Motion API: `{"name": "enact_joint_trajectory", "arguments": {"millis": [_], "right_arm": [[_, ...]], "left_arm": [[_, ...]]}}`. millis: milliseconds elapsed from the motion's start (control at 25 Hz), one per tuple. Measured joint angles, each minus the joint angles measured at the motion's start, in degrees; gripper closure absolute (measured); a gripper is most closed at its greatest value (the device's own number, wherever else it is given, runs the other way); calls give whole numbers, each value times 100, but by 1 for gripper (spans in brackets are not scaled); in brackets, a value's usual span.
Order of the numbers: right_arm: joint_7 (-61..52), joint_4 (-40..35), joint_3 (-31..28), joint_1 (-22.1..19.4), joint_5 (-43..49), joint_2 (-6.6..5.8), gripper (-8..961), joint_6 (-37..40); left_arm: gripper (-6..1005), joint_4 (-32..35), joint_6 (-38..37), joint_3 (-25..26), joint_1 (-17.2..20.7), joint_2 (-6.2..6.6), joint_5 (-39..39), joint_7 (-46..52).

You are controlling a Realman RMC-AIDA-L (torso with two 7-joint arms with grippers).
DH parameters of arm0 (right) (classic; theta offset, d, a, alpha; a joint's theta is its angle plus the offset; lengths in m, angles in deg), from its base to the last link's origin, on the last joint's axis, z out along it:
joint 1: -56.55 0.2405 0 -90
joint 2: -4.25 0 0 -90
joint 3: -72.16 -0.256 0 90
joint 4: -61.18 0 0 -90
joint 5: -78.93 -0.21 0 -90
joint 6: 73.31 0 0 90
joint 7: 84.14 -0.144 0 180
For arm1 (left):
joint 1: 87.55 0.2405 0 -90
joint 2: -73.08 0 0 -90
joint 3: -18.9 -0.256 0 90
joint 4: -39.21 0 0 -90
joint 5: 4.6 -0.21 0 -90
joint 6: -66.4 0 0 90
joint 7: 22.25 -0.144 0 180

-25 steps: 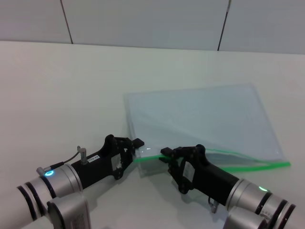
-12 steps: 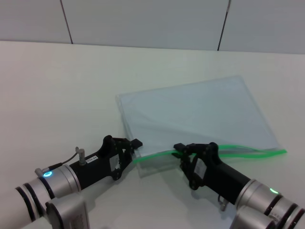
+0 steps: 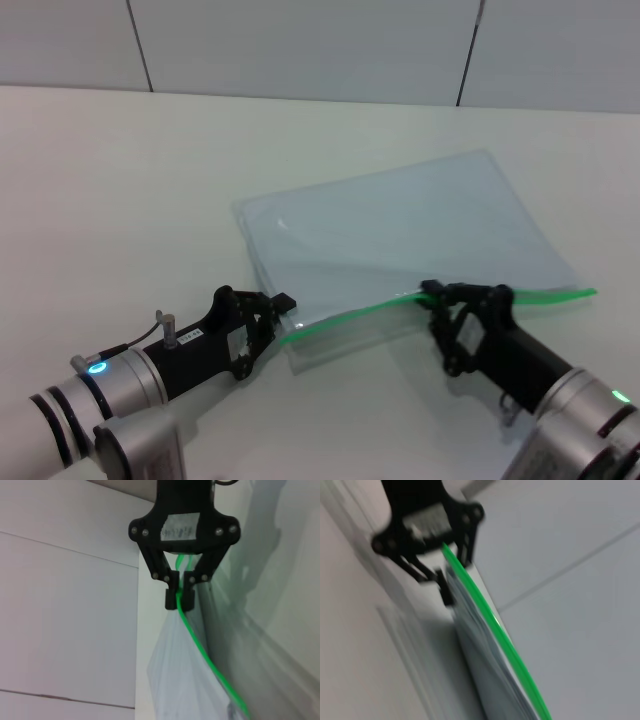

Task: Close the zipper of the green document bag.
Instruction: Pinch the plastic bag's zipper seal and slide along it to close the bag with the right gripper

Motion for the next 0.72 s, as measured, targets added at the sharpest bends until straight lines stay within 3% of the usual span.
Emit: {"name": "enact_joint_trajectory", "arguments": {"millis": [720], "right_arm": [[190, -201, -1272, -490, -3, -28, 873, 111]], "left_arm": [[952, -9, 63, -16, 17, 0, 24, -5]]}}
